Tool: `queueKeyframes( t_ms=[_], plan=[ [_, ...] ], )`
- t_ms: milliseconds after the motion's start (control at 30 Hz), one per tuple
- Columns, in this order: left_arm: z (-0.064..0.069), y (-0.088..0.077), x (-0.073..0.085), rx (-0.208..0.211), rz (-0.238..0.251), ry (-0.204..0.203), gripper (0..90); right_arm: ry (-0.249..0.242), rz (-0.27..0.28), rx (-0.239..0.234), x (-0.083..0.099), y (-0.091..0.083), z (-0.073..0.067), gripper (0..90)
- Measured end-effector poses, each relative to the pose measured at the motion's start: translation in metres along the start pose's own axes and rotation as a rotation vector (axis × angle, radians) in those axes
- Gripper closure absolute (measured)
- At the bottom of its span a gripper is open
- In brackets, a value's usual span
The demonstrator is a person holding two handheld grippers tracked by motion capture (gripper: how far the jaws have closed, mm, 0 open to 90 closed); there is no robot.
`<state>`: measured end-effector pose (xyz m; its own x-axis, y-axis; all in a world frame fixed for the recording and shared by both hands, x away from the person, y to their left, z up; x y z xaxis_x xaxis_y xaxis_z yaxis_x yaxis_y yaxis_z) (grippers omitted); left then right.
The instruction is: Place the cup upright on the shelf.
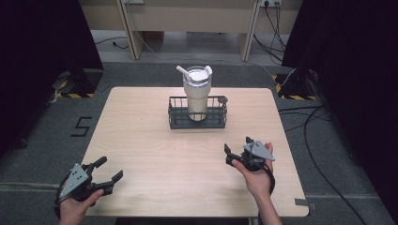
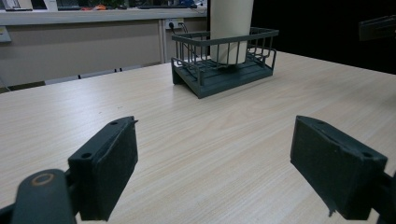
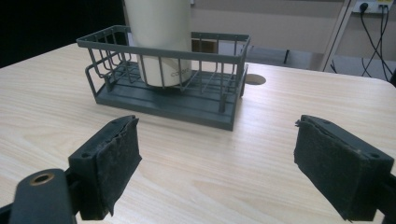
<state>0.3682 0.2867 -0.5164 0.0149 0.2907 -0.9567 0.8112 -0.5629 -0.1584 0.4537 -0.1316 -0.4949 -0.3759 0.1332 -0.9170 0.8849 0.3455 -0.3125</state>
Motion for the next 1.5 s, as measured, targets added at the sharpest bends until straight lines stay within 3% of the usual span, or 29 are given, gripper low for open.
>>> queueKeyframes(
  t_ms=[300, 1100, 1500],
  plan=[
    [0.0, 0.0, 0.0, -0.003, 0.0, -0.003, 14.4, 0.001, 0.001, 0.026, 0.003, -0.013, 0.011, 14.7],
    [-0.001, 0.0, 0.001, -0.005, -0.003, -0.003, 14.4, 0.055, 0.016, 0.113, 0.032, -0.051, 0.047, 14.7],
    [-0.001, 0.0, 0.0, -0.007, 0.0, 0.001, 14.3, 0.074, 0.039, 0.117, 0.036, -0.054, 0.05, 14.7]
  ],
)
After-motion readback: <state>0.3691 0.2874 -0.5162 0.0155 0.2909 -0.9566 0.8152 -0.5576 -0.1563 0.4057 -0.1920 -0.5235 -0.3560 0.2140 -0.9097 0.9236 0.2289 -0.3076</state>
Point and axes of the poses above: each handheld gripper's, and its own axes: y roughly forward along the jaws, x roughly out of its underside, z roughly to its right, the point moved 10 cm from there along y, roughly forward along the jaws, and after that the axes turned 15 degrees about y, right-handed, at the moved point
